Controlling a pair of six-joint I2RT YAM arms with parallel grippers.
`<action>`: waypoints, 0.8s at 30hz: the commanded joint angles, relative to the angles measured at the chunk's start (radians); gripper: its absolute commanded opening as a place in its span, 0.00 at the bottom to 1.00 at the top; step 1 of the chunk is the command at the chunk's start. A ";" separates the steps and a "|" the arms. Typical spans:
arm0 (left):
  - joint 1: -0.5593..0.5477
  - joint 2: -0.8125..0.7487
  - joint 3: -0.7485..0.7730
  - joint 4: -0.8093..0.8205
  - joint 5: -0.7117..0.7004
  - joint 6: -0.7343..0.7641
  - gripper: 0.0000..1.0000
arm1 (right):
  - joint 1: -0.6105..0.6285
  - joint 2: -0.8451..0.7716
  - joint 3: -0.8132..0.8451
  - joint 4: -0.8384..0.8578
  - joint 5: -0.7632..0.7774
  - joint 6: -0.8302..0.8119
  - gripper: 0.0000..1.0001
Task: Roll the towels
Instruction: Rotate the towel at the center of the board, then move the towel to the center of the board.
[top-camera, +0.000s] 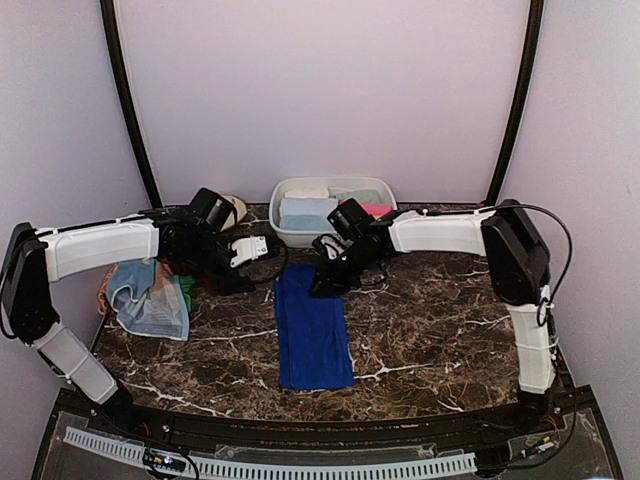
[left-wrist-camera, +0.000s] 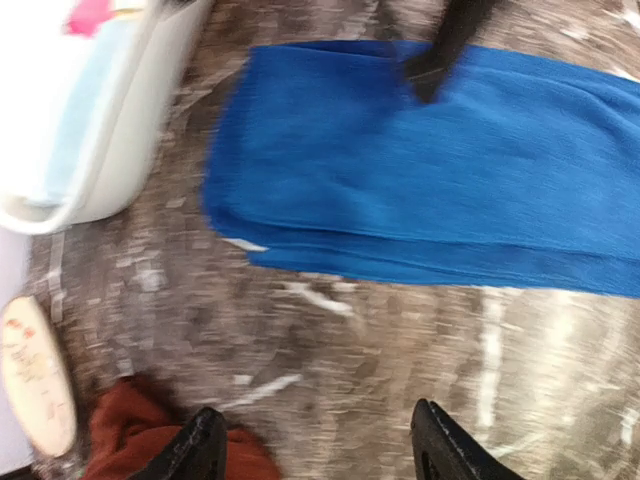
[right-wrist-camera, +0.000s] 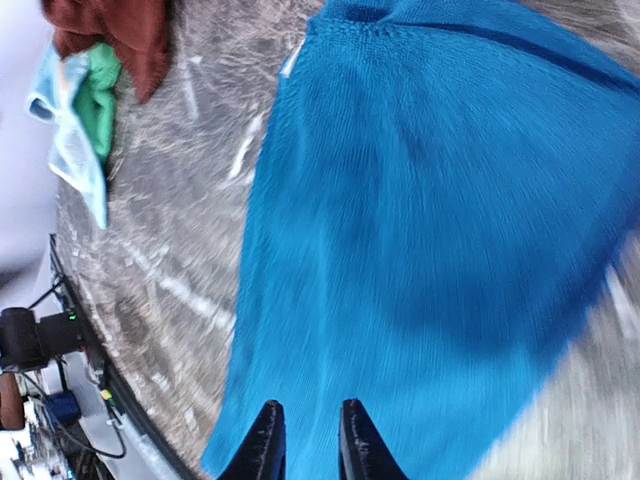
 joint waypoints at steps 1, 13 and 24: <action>-0.039 -0.055 -0.111 -0.147 0.208 0.008 0.64 | -0.012 0.202 0.167 -0.035 -0.133 -0.090 0.17; -0.261 0.015 -0.090 -0.169 0.345 -0.028 0.59 | -0.047 0.231 0.033 0.249 0.141 0.173 0.05; -0.392 0.108 -0.125 -0.043 0.245 -0.057 0.57 | -0.053 0.177 0.004 0.353 0.287 0.316 0.04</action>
